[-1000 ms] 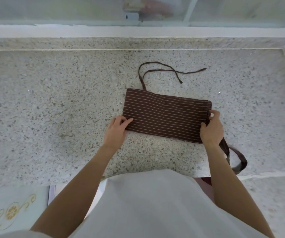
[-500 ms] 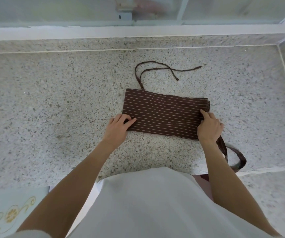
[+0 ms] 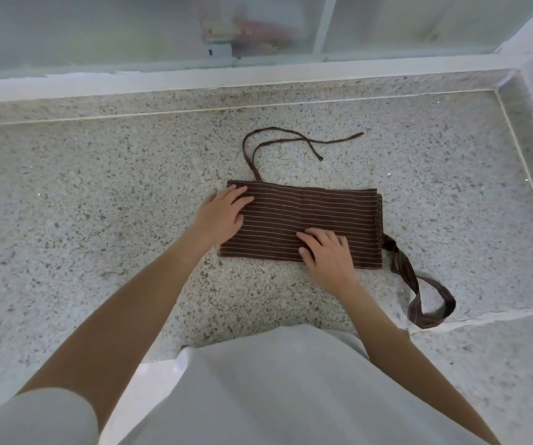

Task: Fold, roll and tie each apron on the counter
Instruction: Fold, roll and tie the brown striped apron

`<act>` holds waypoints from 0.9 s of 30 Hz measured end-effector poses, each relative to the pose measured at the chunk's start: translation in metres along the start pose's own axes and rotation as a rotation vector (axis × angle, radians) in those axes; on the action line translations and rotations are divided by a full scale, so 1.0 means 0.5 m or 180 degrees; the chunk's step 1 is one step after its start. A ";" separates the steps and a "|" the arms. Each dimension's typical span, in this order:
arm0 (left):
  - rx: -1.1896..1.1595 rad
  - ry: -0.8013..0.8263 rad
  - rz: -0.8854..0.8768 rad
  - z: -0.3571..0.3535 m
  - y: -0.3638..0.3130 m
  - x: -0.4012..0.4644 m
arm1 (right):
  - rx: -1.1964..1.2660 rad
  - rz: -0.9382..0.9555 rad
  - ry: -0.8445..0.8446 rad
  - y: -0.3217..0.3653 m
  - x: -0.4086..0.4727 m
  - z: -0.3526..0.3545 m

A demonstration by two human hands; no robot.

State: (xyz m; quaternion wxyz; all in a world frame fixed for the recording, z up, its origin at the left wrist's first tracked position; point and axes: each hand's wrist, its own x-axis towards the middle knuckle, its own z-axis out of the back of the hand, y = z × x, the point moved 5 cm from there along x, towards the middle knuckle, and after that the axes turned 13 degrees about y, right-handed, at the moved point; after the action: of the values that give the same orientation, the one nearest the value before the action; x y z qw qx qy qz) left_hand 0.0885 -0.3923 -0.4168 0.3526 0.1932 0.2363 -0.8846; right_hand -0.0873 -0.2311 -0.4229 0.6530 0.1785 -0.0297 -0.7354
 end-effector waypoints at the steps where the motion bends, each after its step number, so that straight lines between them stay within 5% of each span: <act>1: 0.0136 0.0104 0.0108 -0.001 0.004 0.003 | -0.0141 -0.0081 0.0036 0.001 -0.001 -0.015; 8: 0.0870 0.0200 -0.0270 -0.048 -0.015 -0.087 | -0.0512 -0.0864 -0.0135 -0.073 0.034 0.024; 12: 0.1113 -0.0250 -0.0699 -0.071 -0.059 -0.121 | -0.0041 -0.0238 -0.0397 -0.068 0.033 0.045; 19: 0.1356 -0.0540 -0.1006 -0.082 -0.054 -0.142 | 0.0324 0.0206 0.0021 -0.059 -0.011 0.006; 27: 0.0080 -0.1555 -0.1328 -0.012 -0.068 -0.171 | 0.0398 -0.0117 0.0383 -0.063 -0.032 -0.011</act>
State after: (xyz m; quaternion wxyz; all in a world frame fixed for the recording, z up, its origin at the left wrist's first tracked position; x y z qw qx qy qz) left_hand 0.1231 -0.3220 -0.3687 0.2075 -0.0732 0.1683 -0.9609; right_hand -0.1144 -0.2098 -0.4331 0.6276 0.2633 -0.0329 -0.7319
